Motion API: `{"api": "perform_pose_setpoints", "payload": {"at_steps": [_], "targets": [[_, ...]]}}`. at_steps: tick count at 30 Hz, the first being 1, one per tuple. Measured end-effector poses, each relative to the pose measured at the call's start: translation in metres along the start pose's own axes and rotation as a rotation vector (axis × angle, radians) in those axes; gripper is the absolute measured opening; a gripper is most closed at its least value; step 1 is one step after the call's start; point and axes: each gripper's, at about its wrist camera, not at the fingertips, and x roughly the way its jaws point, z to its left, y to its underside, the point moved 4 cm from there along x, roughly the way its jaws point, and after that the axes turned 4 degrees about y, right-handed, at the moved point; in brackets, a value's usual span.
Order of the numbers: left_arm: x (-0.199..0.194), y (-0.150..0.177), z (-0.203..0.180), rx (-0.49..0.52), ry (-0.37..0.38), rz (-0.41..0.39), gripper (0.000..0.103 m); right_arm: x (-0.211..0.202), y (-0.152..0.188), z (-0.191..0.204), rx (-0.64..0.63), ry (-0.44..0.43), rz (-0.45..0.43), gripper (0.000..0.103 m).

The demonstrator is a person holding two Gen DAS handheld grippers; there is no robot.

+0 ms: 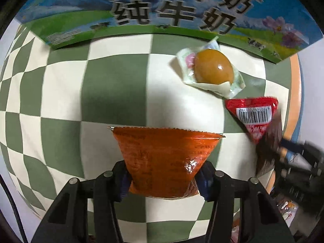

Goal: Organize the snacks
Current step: 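Carry the orange and brown packets into the box and open both tools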

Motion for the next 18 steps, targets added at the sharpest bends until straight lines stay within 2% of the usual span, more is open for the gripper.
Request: {"api": "perform_pose_setpoints", "payload": {"at_steps": [4,9,14,18], "targets": [[0.014,0.004,0.016,-0.037,0.036,0.042,0.05,0.001,0.026,0.009,0.058,-0.063,0.038,0.059],[0.019,0.001,0.01,-0.003,0.012,0.032,0.049,0.01,0.027,0.009,0.125,-0.043,0.006,0.061],[0.001,0.008,-0.007,0.037,0.031,-0.009,0.045,-0.002,0.033,0.023,0.131,-0.026,-0.042,0.058],[-0.031,0.008,-0.01,0.054,0.072,-0.049,0.045,-0.033,0.041,0.023,0.125,-0.058,-0.082,0.058]]}}
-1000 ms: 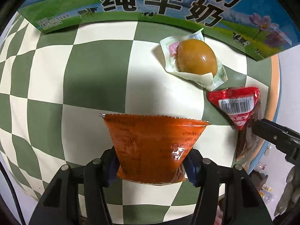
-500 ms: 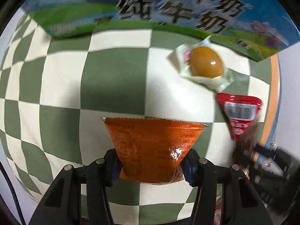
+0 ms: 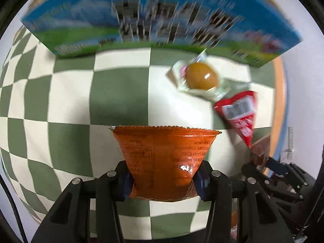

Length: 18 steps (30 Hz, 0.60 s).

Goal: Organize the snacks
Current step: 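Carry the orange and brown packets into the box and open both tools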

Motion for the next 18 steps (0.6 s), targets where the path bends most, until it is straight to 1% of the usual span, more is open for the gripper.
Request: {"api": "perform_pose_setpoints", "payload": {"at_steps": [1,5,9,11,12,13,14,16,18], "targets": [[-0.011,-0.001,-0.002,0.006,0.02,-0.014,0.045,-0.008,0.005,0.006,0.004,-0.017,-0.008,0.058],[-0.052,-0.013,-0.015,0.038,0.078,-0.064,0.045,-0.053,0.002,0.004,0.022,-0.101,-0.064,0.058],[-0.097,-0.049,-0.017,0.06,0.119,-0.132,0.045,-0.101,-0.005,-0.001,0.031,-0.173,-0.151,0.058],[-0.114,-0.075,-0.017,0.062,0.125,-0.166,0.045,-0.114,-0.025,0.011,0.027,-0.198,-0.187,0.058],[-0.121,-0.09,-0.017,0.065,0.117,-0.186,0.045,-0.128,-0.039,0.013,0.024,-0.216,-0.218,0.058],[-0.127,-0.104,-0.015,0.063,0.107,-0.205,0.045,-0.131,-0.047,0.017,0.02,-0.222,-0.236,0.058],[-0.132,-0.117,-0.012,0.062,0.095,-0.222,0.045,-0.133,-0.063,0.03,0.014,-0.222,-0.258,0.058],[-0.134,-0.144,-0.002,0.054,0.055,-0.243,0.045,-0.143,-0.088,0.039,0.008,-0.222,-0.301,0.058],[-0.14,-0.17,0.008,0.043,0.023,-0.245,0.045,-0.143,-0.121,0.056,-0.007,-0.196,-0.334,0.058]]}}
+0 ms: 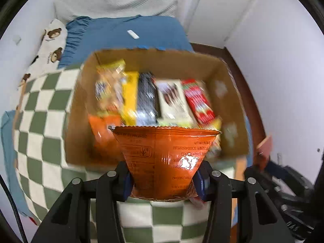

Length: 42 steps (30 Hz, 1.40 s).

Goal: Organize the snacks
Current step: 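Carry the orange and brown packets into the box and open both tools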

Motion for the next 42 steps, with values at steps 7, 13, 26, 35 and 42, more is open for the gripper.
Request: {"api": "perform_pose_setpoints", "payload": {"at_steps": [7,13,26,35,42], "targets": [[0.049,-0.055,0.043,-0.038,-0.103,0.087,0.046,0.072,-0.078,0.004,-0.02,0.064,0.059,0.058],[0.08,-0.063,0.068,-0.078,-0.121,0.17,0.046,0.149,-0.093,0.004,-0.01,0.081,0.178,0.058],[0.1,-0.063,0.084,-0.108,-0.128,0.2,0.092,0.2,-0.094,0.011,-0.002,0.112,0.309,0.098],[0.086,-0.057,0.081,-0.103,-0.139,0.163,0.092,0.183,-0.085,0.014,-0.034,0.168,0.275,0.098],[0.061,-0.048,0.076,-0.091,-0.156,0.099,0.092,0.157,-0.081,0.017,-0.056,0.188,0.228,0.098]]}}
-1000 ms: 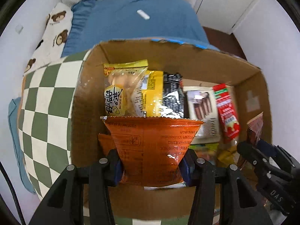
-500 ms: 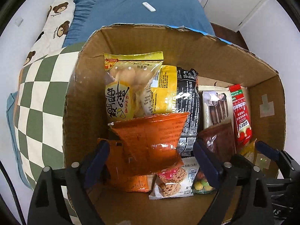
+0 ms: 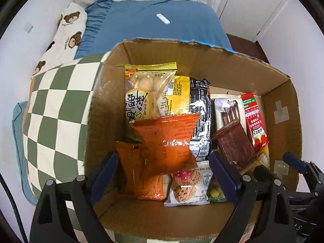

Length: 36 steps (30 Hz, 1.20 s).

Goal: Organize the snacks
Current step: 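Carry the orange and brown packets into the box and open both tools, then grasp the wrapped egg snack with left tool while right tool grasps red candy packet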

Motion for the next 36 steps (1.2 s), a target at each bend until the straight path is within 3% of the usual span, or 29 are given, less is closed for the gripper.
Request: {"api": "perform_pose_setpoints", "payload": {"at_steps": [26,36], "targets": [[-0.131,0.091,-0.02,0.072,-0.008,-0.333,0.092,-0.147,0.089,-0.006,-0.025,0.038,-0.324,0.098],[-0.175,0.125,-0.024,0.088,-0.001,-0.422,0.092,-0.2,0.124,0.001,-0.043,0.053,-0.442,0.098]]}}
